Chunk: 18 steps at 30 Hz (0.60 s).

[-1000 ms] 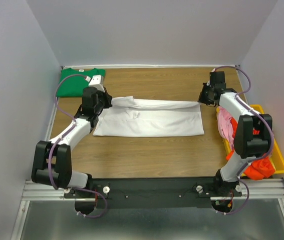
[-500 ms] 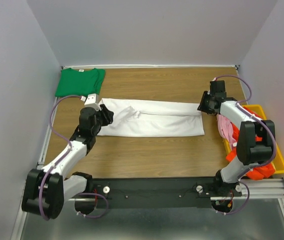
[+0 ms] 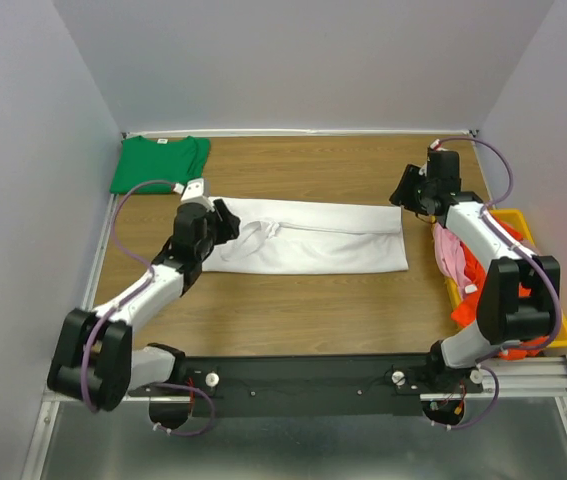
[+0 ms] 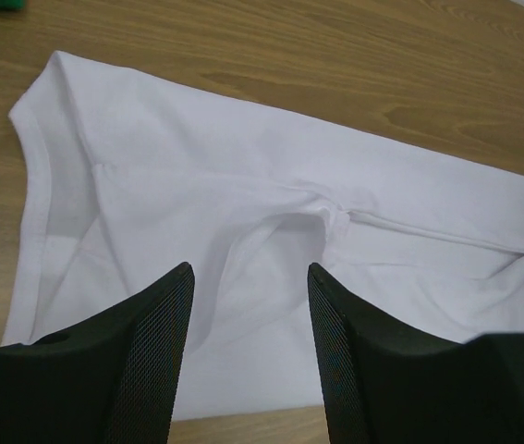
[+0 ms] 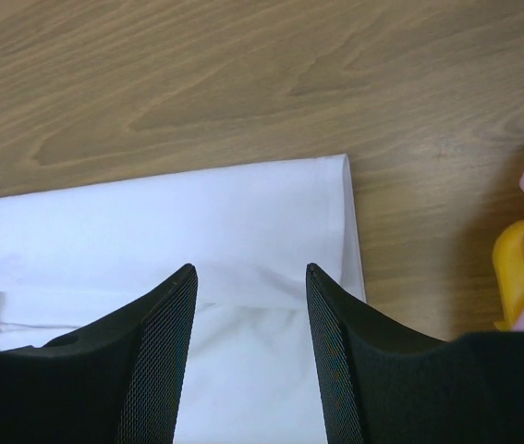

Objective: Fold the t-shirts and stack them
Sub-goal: Fold the tshirt

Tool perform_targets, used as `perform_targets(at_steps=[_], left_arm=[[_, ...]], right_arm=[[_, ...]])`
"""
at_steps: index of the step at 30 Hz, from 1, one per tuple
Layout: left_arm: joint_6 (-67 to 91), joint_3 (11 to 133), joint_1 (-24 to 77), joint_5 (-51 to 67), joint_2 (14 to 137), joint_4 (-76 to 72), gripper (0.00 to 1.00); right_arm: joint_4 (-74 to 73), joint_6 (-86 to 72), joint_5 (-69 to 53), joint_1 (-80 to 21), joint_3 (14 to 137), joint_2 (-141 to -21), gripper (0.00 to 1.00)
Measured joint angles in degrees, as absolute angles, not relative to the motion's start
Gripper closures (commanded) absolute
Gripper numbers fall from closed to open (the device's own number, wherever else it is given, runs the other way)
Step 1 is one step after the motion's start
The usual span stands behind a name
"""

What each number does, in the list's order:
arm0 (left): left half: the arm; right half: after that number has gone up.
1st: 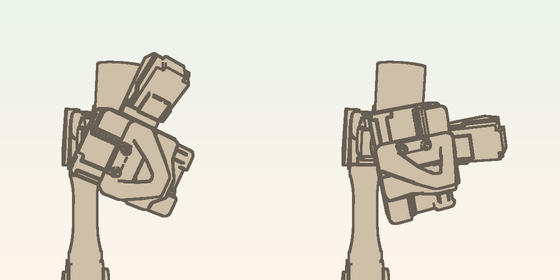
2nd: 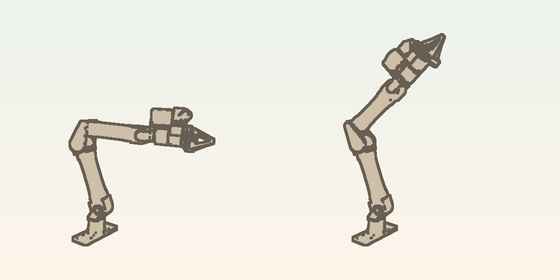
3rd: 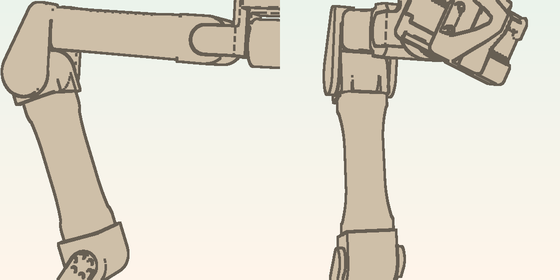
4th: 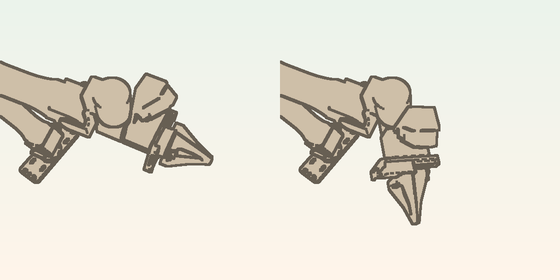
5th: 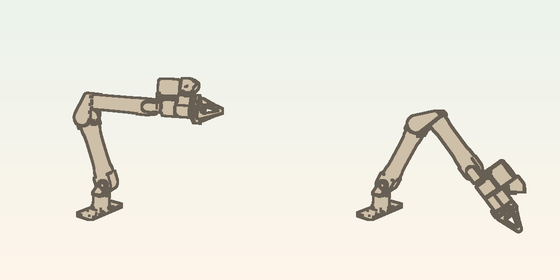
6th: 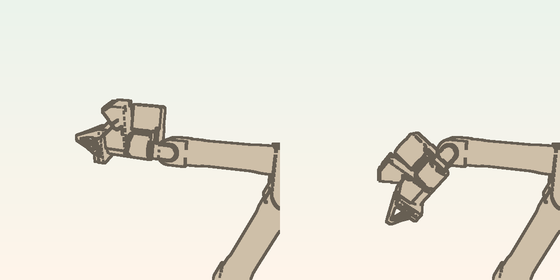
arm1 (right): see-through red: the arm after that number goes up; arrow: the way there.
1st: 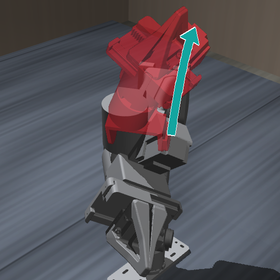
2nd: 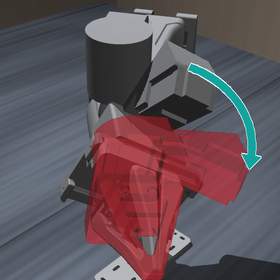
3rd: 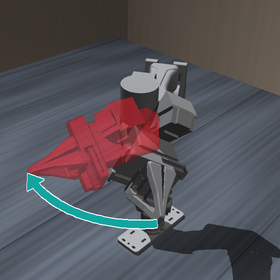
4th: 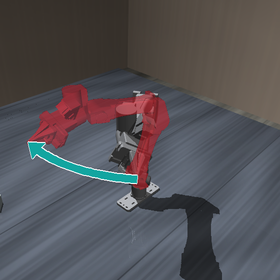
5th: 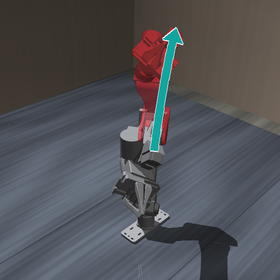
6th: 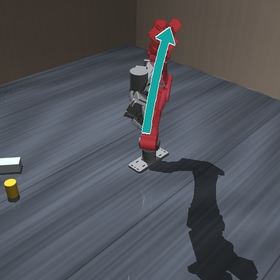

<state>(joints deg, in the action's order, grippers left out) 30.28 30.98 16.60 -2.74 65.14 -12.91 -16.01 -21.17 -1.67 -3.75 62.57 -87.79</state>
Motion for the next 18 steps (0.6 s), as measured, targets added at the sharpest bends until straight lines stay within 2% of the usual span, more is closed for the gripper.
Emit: perform_targets(at_steps=[11,18], left_arm=[[30.0,49.0,20.5,-3.4,93.0,-21.2,0.39],[30.5,51.2,23.1,-3.0,99.8,-23.0,0.39]], right_arm=[[-12.3,-21.1,-8.7,-4.2,63.0,-95.6,0.42],[-11.6,-21.1,-10.7,-4.2,62.0,-97.6,0.42]])
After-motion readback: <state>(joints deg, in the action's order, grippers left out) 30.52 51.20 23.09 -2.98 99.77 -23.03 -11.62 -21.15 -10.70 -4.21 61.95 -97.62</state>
